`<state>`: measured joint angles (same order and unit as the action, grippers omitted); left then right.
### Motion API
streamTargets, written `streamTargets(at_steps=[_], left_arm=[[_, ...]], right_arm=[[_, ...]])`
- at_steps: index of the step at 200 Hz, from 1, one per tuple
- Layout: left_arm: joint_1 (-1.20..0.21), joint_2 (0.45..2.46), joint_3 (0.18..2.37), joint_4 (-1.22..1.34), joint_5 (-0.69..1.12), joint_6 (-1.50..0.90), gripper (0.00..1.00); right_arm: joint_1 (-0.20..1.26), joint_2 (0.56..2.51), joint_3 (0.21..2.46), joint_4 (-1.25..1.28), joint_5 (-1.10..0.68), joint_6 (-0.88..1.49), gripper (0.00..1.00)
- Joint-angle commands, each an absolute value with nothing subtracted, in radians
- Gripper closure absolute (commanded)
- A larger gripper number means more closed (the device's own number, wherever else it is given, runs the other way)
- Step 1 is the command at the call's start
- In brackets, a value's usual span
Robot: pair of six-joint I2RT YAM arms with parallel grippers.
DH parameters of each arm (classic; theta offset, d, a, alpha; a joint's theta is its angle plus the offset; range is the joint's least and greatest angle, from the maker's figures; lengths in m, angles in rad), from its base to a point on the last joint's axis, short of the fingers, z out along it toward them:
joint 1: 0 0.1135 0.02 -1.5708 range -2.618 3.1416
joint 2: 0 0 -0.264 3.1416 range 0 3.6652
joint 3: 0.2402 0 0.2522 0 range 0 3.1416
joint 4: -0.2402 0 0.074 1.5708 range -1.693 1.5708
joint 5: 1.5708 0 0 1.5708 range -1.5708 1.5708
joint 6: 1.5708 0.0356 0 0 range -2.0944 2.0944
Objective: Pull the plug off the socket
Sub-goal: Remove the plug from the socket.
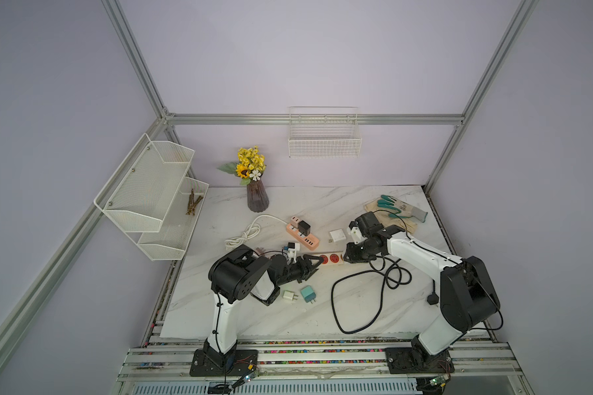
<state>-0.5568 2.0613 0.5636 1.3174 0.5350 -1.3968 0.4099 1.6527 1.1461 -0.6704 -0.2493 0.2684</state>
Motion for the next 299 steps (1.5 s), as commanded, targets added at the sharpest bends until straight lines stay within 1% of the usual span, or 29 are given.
streamTargets(at_steps=[1, 7, 15, 36, 44, 67, 78, 106, 130, 147, 156, 169, 182, 195, 216, 250, 263, 275, 285, 292, 299], left_arm=[[-0.551, 2.073, 0.58, 1.355, 0.545, -1.394, 0.5], [-0.55, 2.073, 0.58, 1.355, 0.544, -1.396, 0.53], [-0.55, 2.071, 0.579, 1.356, 0.545, -1.395, 0.61], [-0.55, 2.068, 0.552, 1.349, 0.515, -1.399, 0.92], [-0.549, 2.068, 0.534, 1.335, 0.496, -1.4, 1.0], [-0.551, 2.072, 0.473, 1.243, 0.431, -1.412, 1.0], [-0.551, 2.083, 0.462, 1.159, 0.424, -1.415, 1.0], [-0.551, 2.119, 0.445, 1.118, 0.42, -1.441, 1.0], [-0.551, 2.104, 0.445, 1.023, 0.41, -1.43, 1.0], [-0.551, 2.078, 0.449, 0.955, 0.395, -1.407, 1.0], [-0.551, 2.063, 0.455, 0.922, 0.389, -1.388, 1.0], [-0.551, 2.042, 0.472, 0.866, 0.379, -1.358, 1.0], [-0.549, 2.043, 0.486, 0.84, 0.376, -1.337, 1.0], [-0.549, 2.053, 0.496, 0.834, 0.383, -1.325, 1.0], [-0.548, 2.059, 0.504, 0.802, 0.381, -1.313, 1.0], [-0.547, 2.072, 0.507, 0.792, 0.38, -1.315, 1.0], [-0.546, 2.083, 0.514, 0.779, 0.387, -1.312, 1.0], [-0.546, 2.091, 0.515, 0.781, 0.395, -1.313, 1.0], [-0.547, 2.092, 0.518, 0.767, 0.397, -1.312, 1.0], [-0.546, 2.09, 0.519, 0.757, 0.396, -1.307, 1.0], [-0.547, 2.086, 0.519, 0.744, 0.394, -1.307, 1.0]], right_arm=[[0.413, 1.644, 1.127, -0.636, -0.393, 0.269, 1.0], [0.414, 1.648, 1.127, -0.639, -0.396, 0.265, 1.0], [0.414, 1.652, 1.13, -0.644, -0.399, 0.258, 1.0], [0.414, 1.652, 1.139, -0.666, -0.368, 0.261, 1.0], [0.414, 1.647, 1.144, -0.674, -0.357, 0.271, 1.0], [0.41, 1.636, 1.187, -0.711, -0.327, 0.292, 1.0], [0.391, 1.626, 1.206, -0.716, -0.325, 0.305, 1.0], [0.347, 1.627, 1.27, -0.763, -0.293, 0.281, 1.0], [0.367, 1.603, 1.233, -0.735, -0.273, 0.222, 1.0], [0.445, 1.6, 1.204, -0.743, -0.119, 0.187, 1.0], [0.46, 1.611, 1.203, -0.76, -0.084, 0.179, 1.0], [0.443, 1.602, 1.212, -0.761, -0.061, 0.196, 1.0], [0.398, 1.591, 1.239, -0.76, -0.079, 0.238, 1.0], [0.349, 1.601, 1.277, -0.769, -0.164, 0.276, 1.0], [0.35, 1.649, 1.339, -0.84, -0.268, 0.268, 1.0], [0.455, 1.582, 1.186, -0.743, -0.204, 0.194, 1.0], [0.449, 1.552, 1.155, -0.713, -0.164, 0.185, 1.0], [0.438, 1.548, 1.184, -0.722, -0.103, 0.197, 1.0], [0.429, 1.548, 1.217, -0.73, -0.086, 0.198, 1.0], [0.411, 1.548, 1.238, -0.733, -0.102, 0.208, 1.0], [0.38, 1.557, 1.258, -0.742, -0.154, 0.233, 1.0]])
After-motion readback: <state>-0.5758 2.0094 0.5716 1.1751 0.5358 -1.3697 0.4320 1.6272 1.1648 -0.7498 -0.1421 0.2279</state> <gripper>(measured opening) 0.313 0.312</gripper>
